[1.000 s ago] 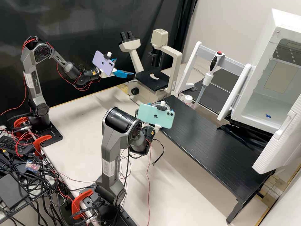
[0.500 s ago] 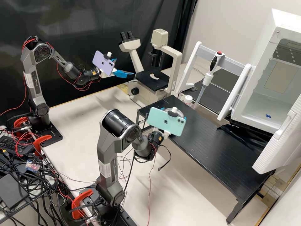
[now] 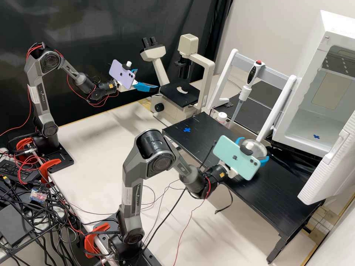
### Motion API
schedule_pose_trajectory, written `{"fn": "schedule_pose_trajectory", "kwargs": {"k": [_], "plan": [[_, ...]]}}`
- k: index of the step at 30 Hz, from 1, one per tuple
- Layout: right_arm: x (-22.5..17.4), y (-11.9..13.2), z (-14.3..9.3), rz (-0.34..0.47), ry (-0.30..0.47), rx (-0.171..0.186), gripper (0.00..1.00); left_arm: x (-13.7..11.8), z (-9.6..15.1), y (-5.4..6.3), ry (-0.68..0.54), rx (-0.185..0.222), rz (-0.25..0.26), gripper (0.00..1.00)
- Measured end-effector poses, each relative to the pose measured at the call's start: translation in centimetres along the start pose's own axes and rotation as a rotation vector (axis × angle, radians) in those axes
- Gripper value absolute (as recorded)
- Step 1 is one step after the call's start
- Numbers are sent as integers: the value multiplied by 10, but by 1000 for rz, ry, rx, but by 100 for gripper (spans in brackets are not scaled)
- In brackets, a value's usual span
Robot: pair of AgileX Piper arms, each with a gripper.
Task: Move the petri dish to the incubator
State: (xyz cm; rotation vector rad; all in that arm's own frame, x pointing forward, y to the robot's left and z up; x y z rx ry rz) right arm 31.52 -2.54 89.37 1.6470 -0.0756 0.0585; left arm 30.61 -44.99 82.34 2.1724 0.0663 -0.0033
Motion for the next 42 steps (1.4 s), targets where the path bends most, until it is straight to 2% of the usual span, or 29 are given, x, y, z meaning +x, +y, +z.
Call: {"fn": "schedule_pose_trajectory", "kwargs": {"k": [7, 15, 20, 22, 24, 28, 30, 33, 36, 42], "plan": [[50, 39, 13, 64, -79, -16, 0, 0, 0, 0, 0, 0, 0, 100], [96, 77, 19, 138, -138, 11, 0, 0, 0, 0, 0, 0, 0, 100], [122, 93, 17, 154, -156, 0, 0, 0, 0, 0, 0, 0, 0, 100], [135, 100, 14, 165, -162, 9, 0, 0, 0, 0, 0, 0, 0, 100], [145, 101, 12, 166, -163, 31, 0, 0, 0, 0, 0, 0, 0, 100], [164, 101, 4, 159, -159, 30, 0, 0, 0, 0, 0, 0, 0, 100], [177, 99, 0, 150, -156, 43, 0, 0, 0, 0, 0, 0, 0, 100], [190, 90, -3, 113, -168, 34, 0, 0, 0, 0, 0, 0, 0, 100], [205, 77, -6, 65, -170, 8, 0, 0, 0, 0, 0, 0, 0, 100], [217, 68, -14, 39, -153, -9, 0, 0, 0, 0, 0, 0, 0, 100]]}}
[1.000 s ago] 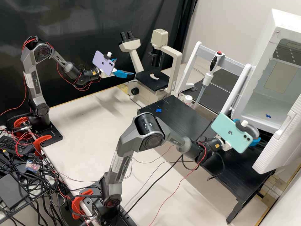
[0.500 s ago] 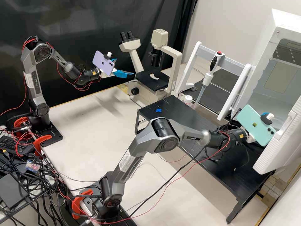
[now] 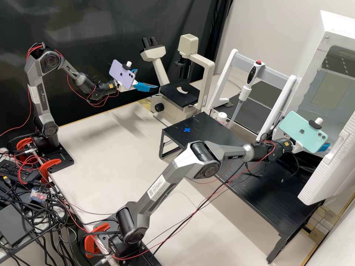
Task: Move the petri dish to the incubator
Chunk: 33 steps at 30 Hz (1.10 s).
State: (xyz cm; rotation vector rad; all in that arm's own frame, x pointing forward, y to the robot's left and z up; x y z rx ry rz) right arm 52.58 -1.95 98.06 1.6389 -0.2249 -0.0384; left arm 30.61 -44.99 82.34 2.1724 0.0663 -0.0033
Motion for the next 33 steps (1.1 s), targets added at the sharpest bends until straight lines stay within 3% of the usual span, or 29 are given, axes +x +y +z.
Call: {"fn": "schedule_pose_trajectory", "kwargs": {"k": [3, 7, 31, 32, 33], "plan": [[5, -5, -4, -12, 5, -35, 0, 0, 0, 0, 0, 0, 0, 100], [10, -10, -2, -19, 1, -53, 0, 0, 0, 0, 0, 0, 0, 100], [36, -14, 15, 34, -48, -38, 0, 0, 0, 0, 0, 0, 0, 100], [37, -14, 16, 39, -51, -27, 100, 0, 0, 0, 0, 0, 0, 100], [37, -14, 16, 42, -52, -40, 100, 0, 0, 0, 0, 0, 0, 100]]}}
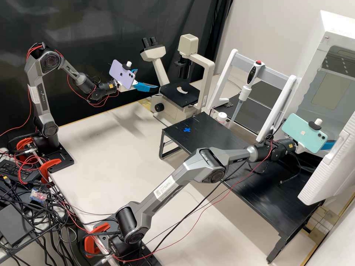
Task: Move the petri dish to the incubator
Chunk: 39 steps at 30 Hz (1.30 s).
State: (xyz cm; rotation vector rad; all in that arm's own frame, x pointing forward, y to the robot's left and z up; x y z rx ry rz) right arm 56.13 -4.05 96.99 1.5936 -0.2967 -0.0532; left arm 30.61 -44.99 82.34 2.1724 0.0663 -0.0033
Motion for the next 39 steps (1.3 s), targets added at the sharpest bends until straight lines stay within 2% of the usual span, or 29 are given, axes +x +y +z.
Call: {"fn": "schedule_pose_trajectory", "kwargs": {"k": [2, 4, 5, 8, 9, 15, 21, 24, 27, 30, 32, 39], "plan": [[0, 0, 1, 0, -14, -3, 100, 0, 0, 0, 0, 0, 0, 100], [0, 1, 2, 1, -23, 9, 100, 0, 0, 0, 0, 0, 0, 100], [0, 1, 2, 2, -26, 1, 100, 0, 0, 0, 0, 0, 0, 100], [0, 1, 2, 6, -31, 14, 100, 0, 0, 0, 0, 0, 0, 100], [0, 0, 4, 3, -36, 1, 100, 0, 0, 0, 0, 0, 0, 100], [-7, 2, 4, 10, -57, 0, 100, 0, 0, 0, 0, 0, 0, 100], [-20, 3, 7, 6, -52, -17, 100, 0, 0, 0, 0, 0, 0, 100], [-29, 6, 9, 18, -12, -9, 100, 0, 0, 0, 0, 0, 0, 100], [-46, 7, 15, 7, 11, 24, 100, 0, 0, 0, 0, 0, 0, 100], [-61, 11, 18, 5, 30, 35, 100, 0, 0, 0, 0, 0, 0, 100], [-73, 10, 23, 8, 36, 60, 100, 0, 0, 0, 0, 0, 0, 100], [-131, 13, 34, 33, 69, 72, 100, 0, 0, 0, 0, 0, 0, 100]]}}
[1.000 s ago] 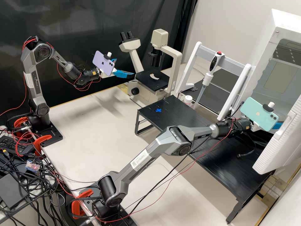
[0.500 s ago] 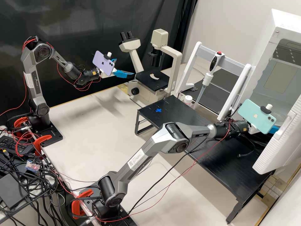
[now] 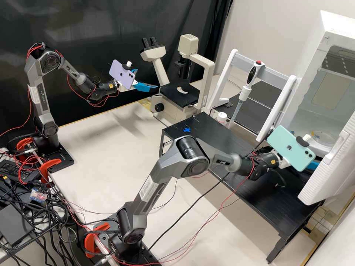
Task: Move the petri dish to the incubator
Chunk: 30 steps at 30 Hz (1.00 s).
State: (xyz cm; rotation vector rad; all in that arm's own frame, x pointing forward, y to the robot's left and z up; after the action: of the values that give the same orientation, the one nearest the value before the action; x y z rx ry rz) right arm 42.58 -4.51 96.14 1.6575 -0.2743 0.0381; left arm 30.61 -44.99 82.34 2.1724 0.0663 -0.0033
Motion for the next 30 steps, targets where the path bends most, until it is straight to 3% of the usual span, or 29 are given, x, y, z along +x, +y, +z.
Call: {"fn": "schedule_pose_trajectory", "kwargs": {"k": [8, 16, 24, 30], "plan": [[-73, -10, 1, 22, 64, 25, 100, 0, 0, 0, 0, 0, 0, 100], [-151, -24, -14, 57, 229, 13, 100, 0, 0, 0, 0, 0, 0, 100], [-217, -55, -29, -13, 305, -36, 100, 0, 0, 0, 0, 0, 0, 100], [-254, -75, -32, -76, 326, -9, 100, 0, 0, 0, 0, 0, 0, 100]]}}
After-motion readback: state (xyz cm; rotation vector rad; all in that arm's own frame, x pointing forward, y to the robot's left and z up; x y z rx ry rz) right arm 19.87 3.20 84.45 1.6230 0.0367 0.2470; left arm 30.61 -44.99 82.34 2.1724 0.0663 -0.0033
